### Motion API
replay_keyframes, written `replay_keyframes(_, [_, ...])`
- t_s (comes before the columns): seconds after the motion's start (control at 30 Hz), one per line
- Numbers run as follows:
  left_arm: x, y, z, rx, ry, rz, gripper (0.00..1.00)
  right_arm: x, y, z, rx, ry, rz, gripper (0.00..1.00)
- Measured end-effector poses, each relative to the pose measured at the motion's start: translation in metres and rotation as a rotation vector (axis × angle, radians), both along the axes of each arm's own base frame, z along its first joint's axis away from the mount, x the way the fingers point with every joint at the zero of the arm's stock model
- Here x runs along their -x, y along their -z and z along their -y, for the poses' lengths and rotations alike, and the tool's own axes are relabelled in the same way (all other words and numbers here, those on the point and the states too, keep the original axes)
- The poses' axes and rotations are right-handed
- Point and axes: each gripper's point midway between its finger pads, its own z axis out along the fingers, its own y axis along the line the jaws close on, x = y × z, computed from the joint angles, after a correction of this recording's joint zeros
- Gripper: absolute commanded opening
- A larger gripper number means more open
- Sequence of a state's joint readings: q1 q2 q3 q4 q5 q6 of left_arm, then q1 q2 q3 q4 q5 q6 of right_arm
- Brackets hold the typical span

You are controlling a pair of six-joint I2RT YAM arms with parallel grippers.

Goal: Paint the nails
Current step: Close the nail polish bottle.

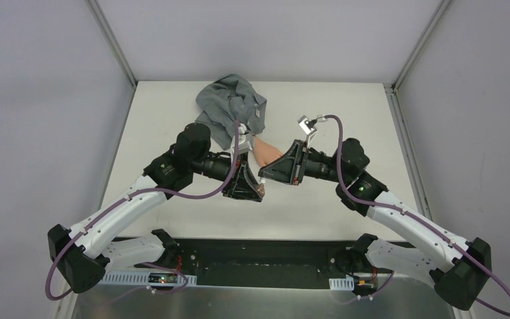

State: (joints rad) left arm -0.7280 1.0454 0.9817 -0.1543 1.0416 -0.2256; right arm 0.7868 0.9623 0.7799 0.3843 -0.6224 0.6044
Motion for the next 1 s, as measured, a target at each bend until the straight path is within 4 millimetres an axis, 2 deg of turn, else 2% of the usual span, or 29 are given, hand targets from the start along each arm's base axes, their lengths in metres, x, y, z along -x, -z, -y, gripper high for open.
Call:
replay_keyframes(0.57, [0.002,0.003,-0.001,-0.004,0.002,-0.002,0.0,0.006,0.004,-0.002,0.017,-0.023,0.014,0.0])
replay_keyframes(1.0, [0.007,0.002,-0.005,-0.009,0.0,-0.007,0.0,0.02,0.007,-0.011,0.03,-0.045,0.084,0.0])
